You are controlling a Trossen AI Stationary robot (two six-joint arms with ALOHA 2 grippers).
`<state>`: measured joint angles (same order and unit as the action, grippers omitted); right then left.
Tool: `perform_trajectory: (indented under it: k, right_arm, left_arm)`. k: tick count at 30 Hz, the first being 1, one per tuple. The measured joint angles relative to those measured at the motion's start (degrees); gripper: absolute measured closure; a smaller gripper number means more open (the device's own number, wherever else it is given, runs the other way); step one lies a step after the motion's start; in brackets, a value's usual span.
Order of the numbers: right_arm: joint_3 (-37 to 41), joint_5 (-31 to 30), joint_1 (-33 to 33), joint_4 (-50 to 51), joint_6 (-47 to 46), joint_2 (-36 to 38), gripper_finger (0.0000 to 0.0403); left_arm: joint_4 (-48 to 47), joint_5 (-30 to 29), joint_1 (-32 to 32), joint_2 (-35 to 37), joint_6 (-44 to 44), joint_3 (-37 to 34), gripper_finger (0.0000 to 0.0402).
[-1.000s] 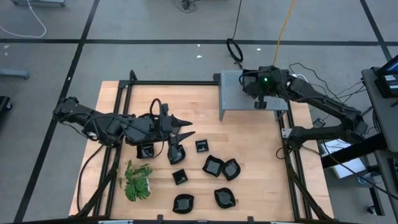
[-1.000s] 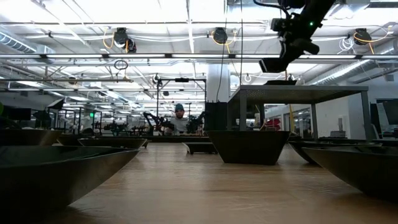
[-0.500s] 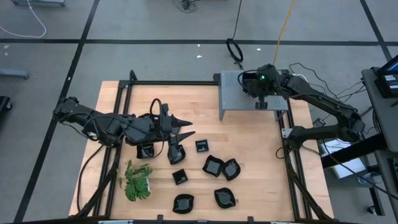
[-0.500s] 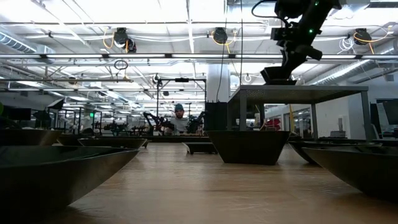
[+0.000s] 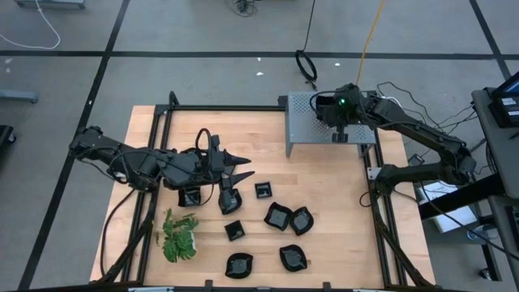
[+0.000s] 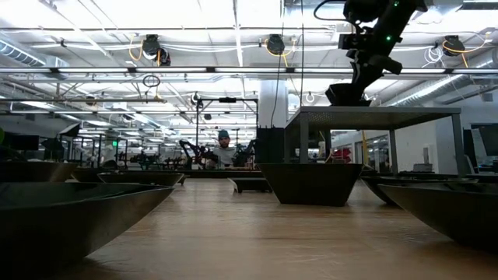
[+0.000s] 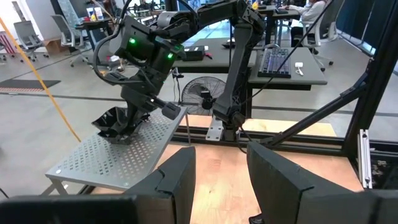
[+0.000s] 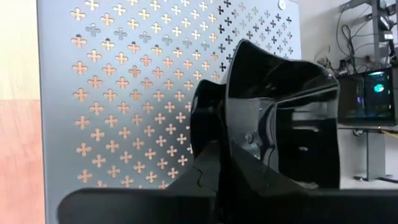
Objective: Pick & Place Mini shaped plates
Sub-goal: Stack the black distorted square plate on the black distorted square plate on the shelf, then stack the black distorted square plate on the black distorted square plates on the shelf
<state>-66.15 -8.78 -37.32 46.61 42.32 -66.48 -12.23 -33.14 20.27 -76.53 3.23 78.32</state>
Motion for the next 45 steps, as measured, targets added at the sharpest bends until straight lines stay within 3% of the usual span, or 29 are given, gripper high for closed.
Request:
perform_trajectory:
  k: [14, 18, 25, 34, 39, 45]
  right_arm:
    - [0.04, -0.35, 0.12, -0.02, -1.19, 0.62, 0.0334]
    - [0.04, -0.18, 2.66, -0.04, -5.52, 2.73, 0.0326]
    - [0.11, 4.82, 15.92, -0.1, -21.63, 4.37, 0.0332]
    - [9.48, 4.65, 37.19, -2.69, -24.56, 4.02, 0.0329]
    - [18.0, 4.66, 43.6, -17.99, -30.52, 3.99, 0.0322]
    - [27.21, 6.7, 44.3, -41.1, -57.17, -0.01, 0.0305]
  left_arm:
    - [0.02, 0.01, 0.0, 0.0, 0.27, 0.0, 0.0252]
    - [0.04, 0.0, 0.0, 0.0, 0.25, 0.0, 0.0252]
    - [0.04, 0.01, 0.0, 0.0, 0.21, -0.02, 0.0252]
    - [-1.92, 0.01, 0.0, 0.0, -0.09, 0.0, 0.0252]
    - [-3.55, 0.01, 0.0, 0.0, -0.07, -0.02, 0.0252]
    - [-3.78, 0.01, 0.0, 0.0, -0.03, -0.02, 0.0252]
